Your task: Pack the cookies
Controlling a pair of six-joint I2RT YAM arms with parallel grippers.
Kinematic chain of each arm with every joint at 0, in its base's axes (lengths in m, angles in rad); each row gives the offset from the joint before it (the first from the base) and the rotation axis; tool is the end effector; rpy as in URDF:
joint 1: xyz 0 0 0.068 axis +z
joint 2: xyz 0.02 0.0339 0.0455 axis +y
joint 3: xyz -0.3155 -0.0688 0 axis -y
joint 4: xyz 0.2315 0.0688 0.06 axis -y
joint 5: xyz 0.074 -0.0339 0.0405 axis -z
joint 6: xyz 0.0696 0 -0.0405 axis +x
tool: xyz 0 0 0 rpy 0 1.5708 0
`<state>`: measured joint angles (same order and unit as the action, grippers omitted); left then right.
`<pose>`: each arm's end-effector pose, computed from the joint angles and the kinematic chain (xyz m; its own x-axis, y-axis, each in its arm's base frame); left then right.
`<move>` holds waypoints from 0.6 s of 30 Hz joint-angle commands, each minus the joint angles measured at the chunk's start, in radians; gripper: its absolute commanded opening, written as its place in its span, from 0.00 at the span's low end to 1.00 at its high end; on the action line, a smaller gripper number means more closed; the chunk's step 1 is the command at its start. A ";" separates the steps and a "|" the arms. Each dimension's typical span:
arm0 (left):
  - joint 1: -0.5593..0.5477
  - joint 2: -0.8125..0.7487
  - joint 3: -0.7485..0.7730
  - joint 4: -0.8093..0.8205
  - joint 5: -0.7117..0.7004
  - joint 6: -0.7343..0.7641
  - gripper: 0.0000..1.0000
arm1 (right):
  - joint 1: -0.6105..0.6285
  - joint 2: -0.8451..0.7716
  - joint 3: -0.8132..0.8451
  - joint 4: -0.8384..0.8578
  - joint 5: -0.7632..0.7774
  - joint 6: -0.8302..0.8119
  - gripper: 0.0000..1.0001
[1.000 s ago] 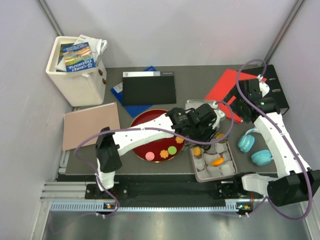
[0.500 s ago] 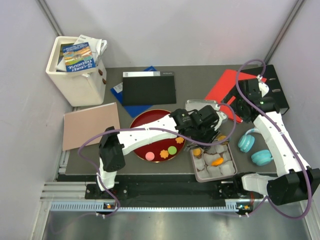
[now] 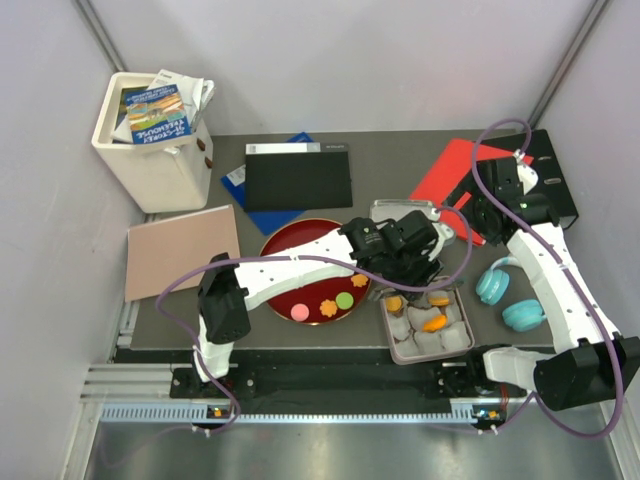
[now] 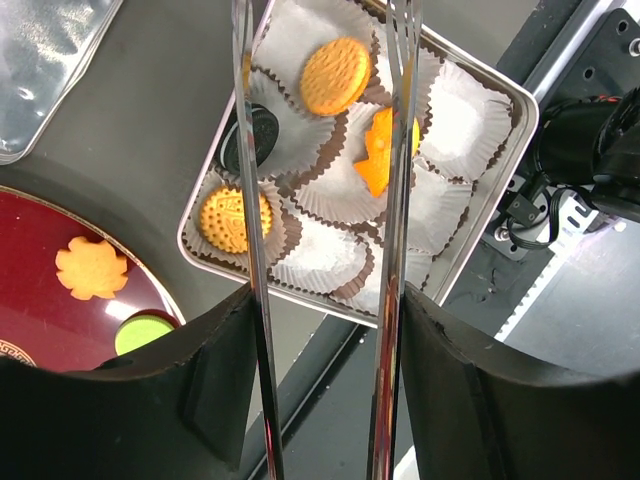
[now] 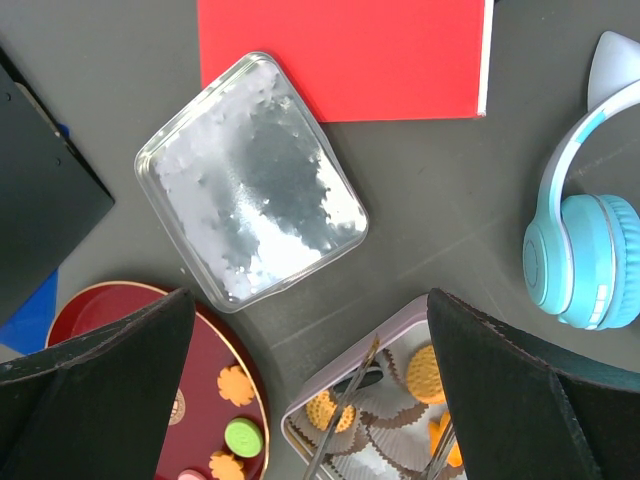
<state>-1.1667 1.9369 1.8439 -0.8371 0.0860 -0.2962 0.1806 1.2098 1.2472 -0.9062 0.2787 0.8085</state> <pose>0.1733 -0.4204 0.3314 -0.5748 0.6045 -0.5516 0.8035 0.5447 -0.2403 0.2284 0.0222 0.3697 -0.5172 0.6124 -0.5979 0.5447 0.7744 0.3220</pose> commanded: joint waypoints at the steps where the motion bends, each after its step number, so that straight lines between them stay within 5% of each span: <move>1: -0.004 -0.015 0.017 0.044 -0.032 0.008 0.59 | -0.004 0.002 0.047 0.006 -0.001 0.006 0.99; 18: -0.004 -0.504 -0.506 0.124 -0.402 -0.167 0.58 | -0.004 -0.003 -0.028 0.041 -0.045 0.008 0.99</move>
<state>-1.1667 1.5581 1.4216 -0.7944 -0.2272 -0.4118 0.1802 1.2114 1.2205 -0.8982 0.2562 0.8085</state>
